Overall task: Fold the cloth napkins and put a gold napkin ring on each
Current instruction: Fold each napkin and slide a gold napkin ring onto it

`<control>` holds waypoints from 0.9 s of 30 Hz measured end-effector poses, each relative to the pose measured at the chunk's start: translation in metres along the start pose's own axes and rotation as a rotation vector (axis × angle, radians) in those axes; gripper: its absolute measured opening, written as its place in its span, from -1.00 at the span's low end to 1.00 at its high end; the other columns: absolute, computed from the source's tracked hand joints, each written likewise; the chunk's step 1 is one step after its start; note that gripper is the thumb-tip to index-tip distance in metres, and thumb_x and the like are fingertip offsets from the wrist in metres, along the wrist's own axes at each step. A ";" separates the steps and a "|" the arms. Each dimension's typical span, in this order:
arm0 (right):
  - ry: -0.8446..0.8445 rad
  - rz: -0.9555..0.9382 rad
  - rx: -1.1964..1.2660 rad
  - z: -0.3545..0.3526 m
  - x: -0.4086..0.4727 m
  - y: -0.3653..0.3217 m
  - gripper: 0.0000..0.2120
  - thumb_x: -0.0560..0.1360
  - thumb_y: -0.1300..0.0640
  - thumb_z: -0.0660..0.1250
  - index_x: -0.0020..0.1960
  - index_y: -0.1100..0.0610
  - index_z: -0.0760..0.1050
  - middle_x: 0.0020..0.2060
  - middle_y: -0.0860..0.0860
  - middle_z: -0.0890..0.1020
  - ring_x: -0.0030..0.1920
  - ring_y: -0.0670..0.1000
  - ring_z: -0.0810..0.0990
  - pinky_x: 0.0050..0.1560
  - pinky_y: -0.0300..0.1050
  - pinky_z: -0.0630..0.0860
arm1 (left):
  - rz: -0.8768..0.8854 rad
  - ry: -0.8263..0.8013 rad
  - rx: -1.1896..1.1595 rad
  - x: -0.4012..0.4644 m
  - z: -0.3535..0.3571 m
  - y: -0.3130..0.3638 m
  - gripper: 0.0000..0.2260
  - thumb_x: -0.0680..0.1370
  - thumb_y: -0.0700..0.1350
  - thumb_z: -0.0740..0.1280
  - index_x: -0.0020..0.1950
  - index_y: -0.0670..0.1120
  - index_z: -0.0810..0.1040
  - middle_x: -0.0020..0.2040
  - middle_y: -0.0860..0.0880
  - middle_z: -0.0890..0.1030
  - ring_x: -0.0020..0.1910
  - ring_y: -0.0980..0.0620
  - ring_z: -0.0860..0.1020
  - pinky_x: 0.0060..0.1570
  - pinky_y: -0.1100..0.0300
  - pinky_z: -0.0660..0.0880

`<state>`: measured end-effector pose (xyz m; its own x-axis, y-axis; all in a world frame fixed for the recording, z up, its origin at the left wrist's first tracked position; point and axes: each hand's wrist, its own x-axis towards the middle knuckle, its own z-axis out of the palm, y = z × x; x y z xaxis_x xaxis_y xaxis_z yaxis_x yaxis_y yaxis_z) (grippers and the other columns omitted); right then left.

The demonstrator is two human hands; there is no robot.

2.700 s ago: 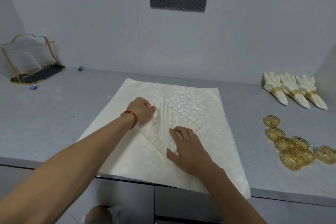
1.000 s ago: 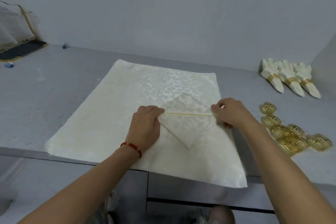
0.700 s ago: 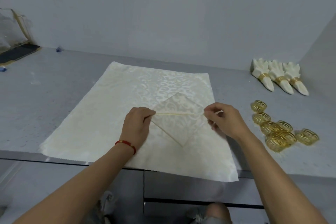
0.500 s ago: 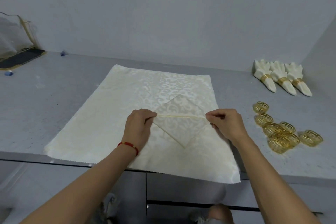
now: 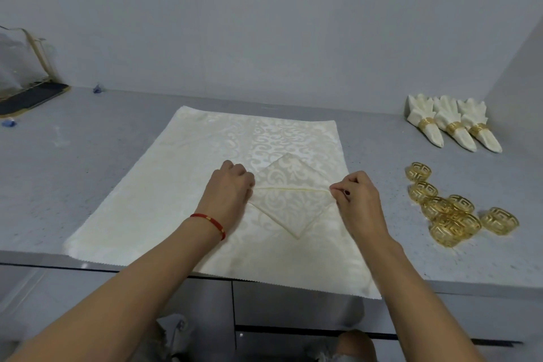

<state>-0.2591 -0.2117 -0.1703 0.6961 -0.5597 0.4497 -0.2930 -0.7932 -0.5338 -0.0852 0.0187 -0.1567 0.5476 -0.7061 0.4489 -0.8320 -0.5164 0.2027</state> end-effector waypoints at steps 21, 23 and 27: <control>-0.429 -0.669 -0.726 -0.028 -0.013 -0.036 -0.75 0.49 0.28 0.37 0.10 0.01 0.52 -0.14 -0.07 0.53 -0.19 0.02 0.50 -0.13 -0.06 0.46 | 0.231 -0.040 -0.090 0.003 0.002 -0.003 -0.71 0.43 -0.41 0.33 -0.17 -0.01 0.44 -0.27 0.10 0.43 -0.26 0.03 0.36 -0.33 0.05 0.42; -0.464 -0.640 -0.713 -0.032 -0.016 -0.039 -0.84 0.57 0.18 0.26 0.12 0.02 0.52 -0.12 -0.06 0.56 -0.19 0.04 0.53 -0.13 -0.01 0.51 | 0.248 -0.078 -0.085 0.006 0.001 -0.008 -0.72 0.42 -0.42 0.34 -0.18 -0.02 0.50 -0.25 0.08 0.50 -0.25 0.01 0.44 -0.28 0.11 0.43; -0.511 -0.598 -0.664 -0.043 -0.019 -0.055 -0.55 0.57 -0.24 0.02 0.01 0.05 0.51 -0.13 -0.05 0.56 -0.20 0.05 0.53 -0.14 -0.02 0.47 | 0.263 -0.215 -0.130 0.012 -0.005 -0.021 -0.71 0.43 -0.34 0.28 -0.01 -0.04 0.66 -0.04 0.09 0.64 -0.03 0.08 0.56 -0.01 0.30 0.44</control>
<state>-0.2848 -0.1676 -0.1187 0.9974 0.0164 0.0706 -0.0018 -0.9682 0.2503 -0.0612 0.0238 -0.1509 0.3077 -0.8996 0.3098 -0.9437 -0.2471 0.2198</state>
